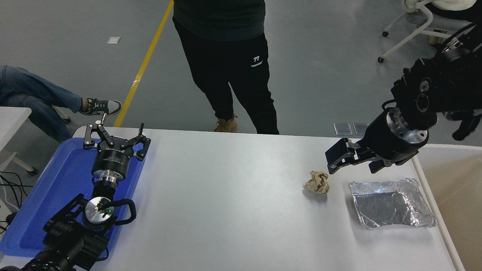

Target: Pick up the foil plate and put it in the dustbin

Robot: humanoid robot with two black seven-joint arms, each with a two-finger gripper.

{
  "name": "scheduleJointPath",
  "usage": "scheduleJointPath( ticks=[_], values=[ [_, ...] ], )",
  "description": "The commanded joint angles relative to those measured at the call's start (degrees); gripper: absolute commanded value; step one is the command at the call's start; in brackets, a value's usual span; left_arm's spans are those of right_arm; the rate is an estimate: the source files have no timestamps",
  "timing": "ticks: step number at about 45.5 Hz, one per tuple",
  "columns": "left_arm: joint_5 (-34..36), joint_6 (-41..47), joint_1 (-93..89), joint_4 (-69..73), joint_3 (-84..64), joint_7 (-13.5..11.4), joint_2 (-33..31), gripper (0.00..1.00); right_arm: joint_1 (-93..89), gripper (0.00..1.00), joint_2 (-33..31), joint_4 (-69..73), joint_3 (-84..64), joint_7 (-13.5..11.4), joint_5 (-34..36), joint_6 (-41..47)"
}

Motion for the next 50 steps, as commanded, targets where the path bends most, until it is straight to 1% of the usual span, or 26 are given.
scheduleJointPath(
  ticks=[1,7,11,19,28,34,43,50],
  values=[
    [-0.01,0.0,0.0,0.0,-0.01,-0.01,0.0,1.0,-0.93,1.0,-0.14,-0.01,-0.01,0.05,-0.38,-0.1],
    [-0.01,0.0,0.0,0.0,-0.01,-0.01,0.0,1.0,-1.9,1.0,-0.22,-0.18,-0.19,0.05,-1.0,-0.72],
    [-0.01,0.0,0.0,0.0,-0.01,-0.01,0.0,1.0,-2.69,1.0,-1.71,-0.18,-0.28,-0.04,-2.58,-1.5],
    [-0.01,0.0,0.0,0.0,-0.01,-0.01,0.0,1.0,-6.37,1.0,-6.63,-1.5,-1.5,-0.04,-10.04,-3.09],
    [-0.01,0.0,0.0,0.0,-0.01,-0.01,0.0,1.0,-15.33,1.0,-10.59,-7.82,-4.06,-0.13,-20.33,-9.32],
    [-0.01,0.0,0.0,0.0,0.08,-0.01,0.0,1.0,-19.38,1.0,-13.93,-11.43,-3.88,-0.13,-23.94,-10.3],
    [-0.01,0.0,0.0,0.0,0.08,-0.01,0.0,1.0,-29.48,1.0,-16.04,-25.83,-1.86,-0.04,-26.31,-10.74],
    [-0.01,0.0,0.0,0.0,0.08,-0.01,0.0,1.0,-40.55,1.0,-18.15,-37.79,5.69,0.14,-30.0,-10.74]
  ],
)
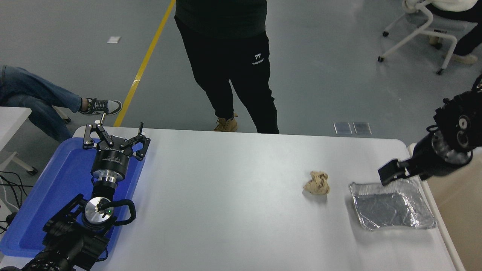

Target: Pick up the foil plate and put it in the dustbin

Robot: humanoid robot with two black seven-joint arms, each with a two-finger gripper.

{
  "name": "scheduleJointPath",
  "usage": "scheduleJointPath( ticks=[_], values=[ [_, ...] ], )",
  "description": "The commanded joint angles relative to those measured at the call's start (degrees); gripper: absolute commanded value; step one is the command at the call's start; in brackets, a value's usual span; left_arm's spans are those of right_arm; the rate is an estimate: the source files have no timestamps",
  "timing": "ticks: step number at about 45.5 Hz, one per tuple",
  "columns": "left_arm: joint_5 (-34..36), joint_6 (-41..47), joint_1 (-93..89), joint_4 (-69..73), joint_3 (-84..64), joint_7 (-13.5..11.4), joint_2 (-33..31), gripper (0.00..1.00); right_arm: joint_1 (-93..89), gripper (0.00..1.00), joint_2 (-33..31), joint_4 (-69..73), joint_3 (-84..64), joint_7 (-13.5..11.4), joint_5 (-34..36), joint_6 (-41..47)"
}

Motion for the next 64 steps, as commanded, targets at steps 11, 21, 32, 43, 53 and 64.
scheduleJointPath(
  ticks=[11,21,32,43,53,64],
  values=[
    [-0.01,-0.08,0.0,0.0,-0.05,0.0,0.01,1.0,-23.49,1.0,-3.58,-20.86,13.64,0.24,-8.98,-1.5],
    [-0.01,0.01,0.0,0.0,-0.05,0.0,0.01,1.0,-30.34,1.0,-3.15,-26.48,16.36,0.24,-10.47,-3.53],
    [-0.01,-0.08,0.0,0.0,-0.05,0.0,0.01,1.0,-37.99,1.0,-2.18,-33.87,17.51,0.59,-11.35,-8.27],
    [-0.01,0.01,0.0,0.0,-0.05,0.0,0.01,1.0,-43.79,1.0,-0.69,-38.97,17.42,0.59,-11.35,-12.31],
    [-0.01,0.01,0.0,0.0,-0.05,0.0,0.01,1.0,-46.78,1.0,0.37,-40.72,17.51,0.59,-11.0,-15.21],
    [-0.01,0.01,0.0,0.0,-0.05,0.0,0.01,1.0,-50.91,0.98,1.78,-44.77,19.79,0.59,-10.56,-17.15]
  ],
)
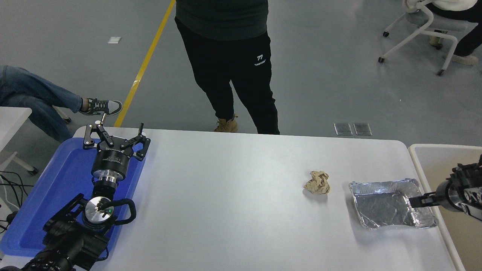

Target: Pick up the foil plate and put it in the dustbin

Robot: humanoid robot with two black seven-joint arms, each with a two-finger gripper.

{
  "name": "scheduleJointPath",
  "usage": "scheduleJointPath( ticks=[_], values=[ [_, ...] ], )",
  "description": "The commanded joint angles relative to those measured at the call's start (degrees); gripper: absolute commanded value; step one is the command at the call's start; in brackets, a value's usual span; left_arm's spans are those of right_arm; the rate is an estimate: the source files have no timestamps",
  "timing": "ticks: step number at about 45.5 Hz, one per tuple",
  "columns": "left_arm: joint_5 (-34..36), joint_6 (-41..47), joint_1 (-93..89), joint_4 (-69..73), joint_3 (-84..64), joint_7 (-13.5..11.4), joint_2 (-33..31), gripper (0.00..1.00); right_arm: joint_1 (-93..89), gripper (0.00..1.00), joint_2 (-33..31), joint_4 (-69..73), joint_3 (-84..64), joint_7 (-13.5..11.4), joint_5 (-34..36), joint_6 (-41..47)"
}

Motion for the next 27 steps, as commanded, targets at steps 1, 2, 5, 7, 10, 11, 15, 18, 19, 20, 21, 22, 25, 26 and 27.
scheduleJointPath(
  ticks=[1,2,5,7,10,11,15,18,19,20,21,22,25,26,27],
  values=[
    [0.0,0.0,0.0,0.0,0.0,0.0,0.0,1.0,-4.01,0.98,1.11,-3.42,2.66,0.01,0.27,-2.09],
    [0.0,0.0,0.0,0.0,0.0,0.0,0.0,1.0,-4.18,0.98,1.11,-3.42,3.11,0.01,0.27,-2.09],
    [0.0,0.0,0.0,0.0,0.0,0.0,0.0,1.0,-4.63,0.98,1.11,-3.42,4.34,0.01,0.27,-2.01],
    [0.0,0.0,0.0,0.0,0.0,0.0,0.0,1.0,-4.8,0.98,1.11,-3.42,4.43,0.01,0.27,-2.01],
    [0.0,0.0,0.0,0.0,0.0,0.0,0.0,1.0,-5.06,0.95,1.11,-3.42,4.52,0.01,0.27,-2.01],
    [0.0,0.0,0.0,0.0,0.0,0.0,0.0,1.0,-5.07,0.94,1.2,-3.42,4.52,0.01,0.27,-2.01],
    [0.0,0.0,0.0,0.0,0.0,0.0,0.0,1.0,-5.07,0.9,1.29,-3.42,4.52,0.01,0.27,-2.09],
    [0.0,0.0,0.0,0.0,0.0,0.0,0.0,1.0,-5.07,0.8,1.29,-3.33,4.52,0.01,0.27,-2.09],
    [0.0,0.0,0.0,0.0,0.0,0.0,0.0,1.0,-5.07,0.75,1.29,-3.33,4.52,0.1,0.27,-2.09],
    [0.0,0.0,0.0,0.0,0.0,0.0,0.0,1.0,-5.07,0.71,1.29,-3.33,4.52,0.1,0.27,-2.09],
    [0.0,0.0,0.0,0.0,0.0,0.0,0.0,1.0,-5.07,0.67,1.29,-3.33,4.52,0.1,0.19,-2.09],
    [0.0,0.0,0.0,0.0,0.0,0.0,0.0,1.0,-5.07,0.63,1.29,-3.24,4.6,0.1,0.19,-2.09],
    [0.0,0.0,0.0,0.0,0.0,0.0,0.0,1.0,-5.15,0.46,1.29,-3.24,4.52,0.1,0.01,-2.01],
    [0.0,0.0,0.0,0.0,0.0,0.0,0.0,1.0,-5.15,0.41,1.29,-3.24,4.52,0.1,-0.16,-2.01],
    [0.0,0.0,0.0,0.0,0.0,0.0,0.0,1.0,-5.15,0.37,1.37,-3.24,4.52,0.1,-0.17,-2.01]
  ],
)
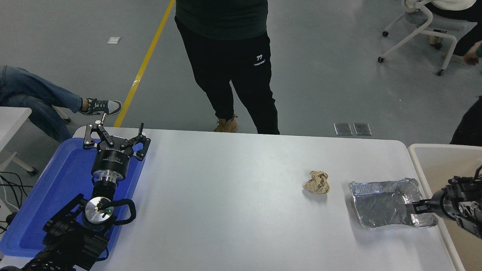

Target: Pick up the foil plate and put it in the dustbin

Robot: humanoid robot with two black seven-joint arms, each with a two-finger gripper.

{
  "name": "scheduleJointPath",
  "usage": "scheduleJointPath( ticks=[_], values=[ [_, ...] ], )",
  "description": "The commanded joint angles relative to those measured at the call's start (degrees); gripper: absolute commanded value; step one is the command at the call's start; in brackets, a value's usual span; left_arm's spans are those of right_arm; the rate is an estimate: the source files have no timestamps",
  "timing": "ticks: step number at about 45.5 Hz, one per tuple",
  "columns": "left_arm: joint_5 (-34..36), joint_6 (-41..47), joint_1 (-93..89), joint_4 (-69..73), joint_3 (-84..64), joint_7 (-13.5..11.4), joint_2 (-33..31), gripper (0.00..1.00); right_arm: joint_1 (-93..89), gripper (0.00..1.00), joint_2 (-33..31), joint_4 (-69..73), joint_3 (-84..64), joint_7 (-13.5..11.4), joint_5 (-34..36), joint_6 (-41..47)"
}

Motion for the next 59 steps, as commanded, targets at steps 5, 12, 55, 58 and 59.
scheduleJointPath(
  ticks=[5,12,55,58,59],
  values=[
    [0.0,0.0,0.0,0.0,0.0,0.0,0.0,1.0,-0.34,0.32,0.2,0.16,0.41,0.13,-0.4,-0.24],
    [0.0,0.0,0.0,0.0,0.0,0.0,0.0,1.0,-0.34,0.16,0.37,0.16,0.32,0.92,-0.4,-0.33],
    [0.0,0.0,0.0,0.0,0.09,0.0,0.0,1.0,14.68,0.0,-7.18,11.75,-4.42,8.21,-0.75,4.33],
    [0.09,0.0,0.0,0.0,0.09,0.0,0.0,1.0,17.75,0.0,-8.59,15.53,-6.0,8.13,-0.84,4.68],
    [0.0,0.0,0.0,0.0,0.09,0.0,0.0,1.0,18.81,0.0,-9.12,16.84,-6.53,8.21,-0.93,4.94]
  ],
)
